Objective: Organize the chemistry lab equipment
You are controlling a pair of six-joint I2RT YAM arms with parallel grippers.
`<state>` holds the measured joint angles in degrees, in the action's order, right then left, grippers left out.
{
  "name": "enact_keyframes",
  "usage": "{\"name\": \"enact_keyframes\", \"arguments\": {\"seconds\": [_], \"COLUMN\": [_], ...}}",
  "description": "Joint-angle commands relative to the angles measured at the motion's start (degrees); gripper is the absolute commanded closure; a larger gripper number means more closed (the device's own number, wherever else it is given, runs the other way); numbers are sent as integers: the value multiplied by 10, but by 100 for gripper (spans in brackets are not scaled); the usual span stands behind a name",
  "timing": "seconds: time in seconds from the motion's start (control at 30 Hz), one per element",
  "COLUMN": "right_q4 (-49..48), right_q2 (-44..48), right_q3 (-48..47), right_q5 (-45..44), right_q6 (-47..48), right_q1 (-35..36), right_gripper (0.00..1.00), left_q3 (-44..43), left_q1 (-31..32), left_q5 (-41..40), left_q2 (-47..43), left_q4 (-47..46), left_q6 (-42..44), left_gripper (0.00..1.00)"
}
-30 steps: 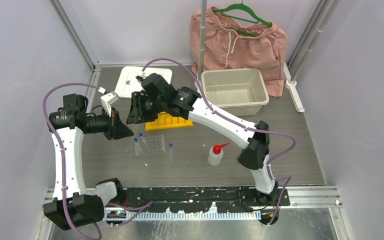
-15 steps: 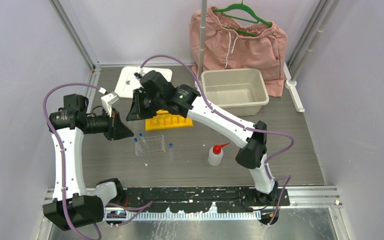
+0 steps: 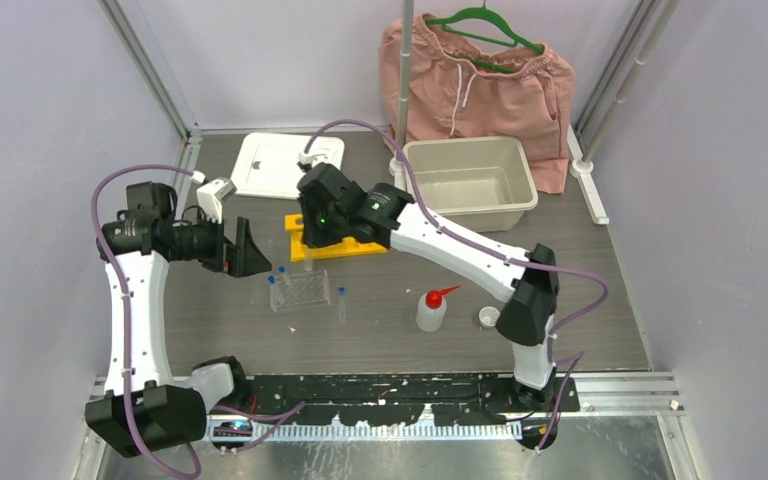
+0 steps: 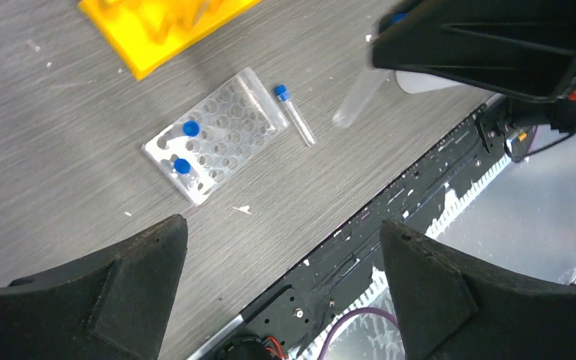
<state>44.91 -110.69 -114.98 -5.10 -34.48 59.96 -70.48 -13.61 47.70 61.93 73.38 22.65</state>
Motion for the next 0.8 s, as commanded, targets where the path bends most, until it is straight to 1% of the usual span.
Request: {"name": "enact_keyframes", "arguments": {"seconds": [0.0, 0.13, 0.23, 0.33, 0.53, 0.77], "right_q4": [-74, -125, -172, -217, -289, -335], "right_q2": [109, 151, 166, 168, 141, 108], "right_q3": [117, 213, 271, 310, 336, 342], "right_q5": [-131, -208, -234, -255, -288, -278], "right_q6": [50, 74, 79, 87, 118, 125], "right_q1": [15, 46, 59, 71, 92, 95], "right_gripper": [99, 99, 99, 99, 99, 99], "left_q3": [-22, -27, -30, -32, -32, -27], "left_q1": [2, 1, 1, 1, 1, 0], "left_q5": [-71, -106, -130, -144, -169, -175], "left_q2": [14, 25, 37, 47, 55, 52], "left_q4": [-24, -26, -29, -29, -25, -21], "left_q6": [-59, -83, -94, -100, -100, -90], "left_gripper": [0, 0, 0, 0, 1, 1]}}
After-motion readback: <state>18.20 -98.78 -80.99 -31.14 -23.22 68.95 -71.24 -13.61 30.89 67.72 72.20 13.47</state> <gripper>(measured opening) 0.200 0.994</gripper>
